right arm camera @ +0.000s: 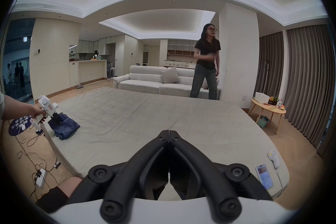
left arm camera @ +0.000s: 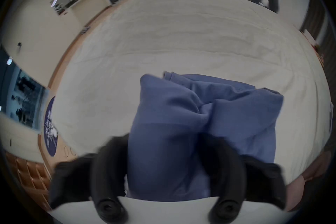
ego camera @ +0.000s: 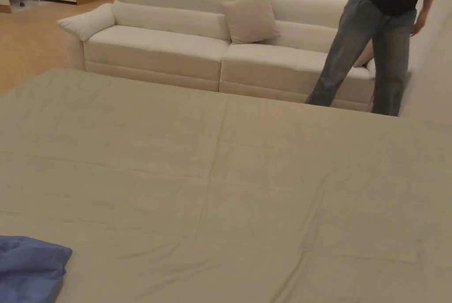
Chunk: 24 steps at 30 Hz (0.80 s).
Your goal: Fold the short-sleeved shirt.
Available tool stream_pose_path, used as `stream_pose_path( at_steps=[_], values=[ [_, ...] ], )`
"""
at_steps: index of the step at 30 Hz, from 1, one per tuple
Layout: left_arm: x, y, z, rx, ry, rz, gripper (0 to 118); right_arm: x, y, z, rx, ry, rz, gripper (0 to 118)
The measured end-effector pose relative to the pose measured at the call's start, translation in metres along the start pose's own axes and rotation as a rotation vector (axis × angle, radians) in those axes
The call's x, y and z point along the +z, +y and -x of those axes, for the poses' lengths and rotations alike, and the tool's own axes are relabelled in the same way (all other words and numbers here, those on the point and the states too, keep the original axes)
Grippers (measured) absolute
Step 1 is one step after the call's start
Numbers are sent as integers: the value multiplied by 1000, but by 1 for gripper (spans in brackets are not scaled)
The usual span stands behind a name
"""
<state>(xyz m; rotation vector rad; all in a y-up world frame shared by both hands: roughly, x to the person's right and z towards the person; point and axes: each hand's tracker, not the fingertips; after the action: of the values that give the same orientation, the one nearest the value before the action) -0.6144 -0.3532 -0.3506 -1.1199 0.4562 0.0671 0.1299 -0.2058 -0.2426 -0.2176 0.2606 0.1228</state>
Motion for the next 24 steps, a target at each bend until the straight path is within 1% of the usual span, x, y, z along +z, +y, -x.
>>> stream_pose_path(
  at_steps=[1, 3, 4, 6, 9, 11, 12, 13, 14, 15, 17, 18, 19, 20, 21, 23, 24],
  values=[
    [8, -1, 10, 45, -18, -7, 109, 0, 1, -1, 1, 3, -5, 0],
    [38, -3, 21, 132, -95, -110, 110, 1, 2, -6, -8, 6, -22, 0],
    [59, -4, 25, 156, -105, -166, 110, 2, 3, -9, -24, 15, -28, 0],
    [98, -7, 31, 146, -110, -258, 110, 2, 4, -12, -39, 24, -48, 0],
    [168, -19, 12, 91, -104, -388, 109, 5, 5, -15, -56, 54, -79, 0],
    [213, -29, -15, 102, -160, -449, 105, 6, 5, -17, -67, 68, -89, 0],
    [235, -36, -32, 83, -213, -502, 105, 6, 4, -18, -64, 68, -88, 0],
    [253, -46, -52, 63, -236, -560, 94, 7, 3, -19, -62, 60, -93, 0],
    [270, -53, -72, 58, -257, -594, 79, 8, 3, -22, -57, 52, -88, 0],
    [287, -63, -99, 27, -269, -627, 57, 8, 3, -23, -51, 39, -81, 0],
    [314, -90, -151, -4, -262, -823, 3, 11, -1, -31, -44, 1, -79, 0],
    [329, -107, -178, 35, -258, -939, 0, 11, -3, -37, -41, -12, -72, 0],
    [341, -122, -203, 70, -314, -1008, 0, 11, -4, -43, -37, -33, -63, 0],
    [349, -135, -225, 65, -371, -1085, 0, 12, -6, -48, -32, -60, -65, 0],
    [352, -154, -250, 101, -381, -1188, 0, 13, -8, -54, -22, -86, -60, 0],
    [363, -184, -302, 99, -290, -1298, 0, 17, -10, -64, -18, -145, -52, 0],
    [367, -194, -323, 100, -320, -1293, 0, 21, -12, -69, -33, -164, -51, 0]
  ],
)
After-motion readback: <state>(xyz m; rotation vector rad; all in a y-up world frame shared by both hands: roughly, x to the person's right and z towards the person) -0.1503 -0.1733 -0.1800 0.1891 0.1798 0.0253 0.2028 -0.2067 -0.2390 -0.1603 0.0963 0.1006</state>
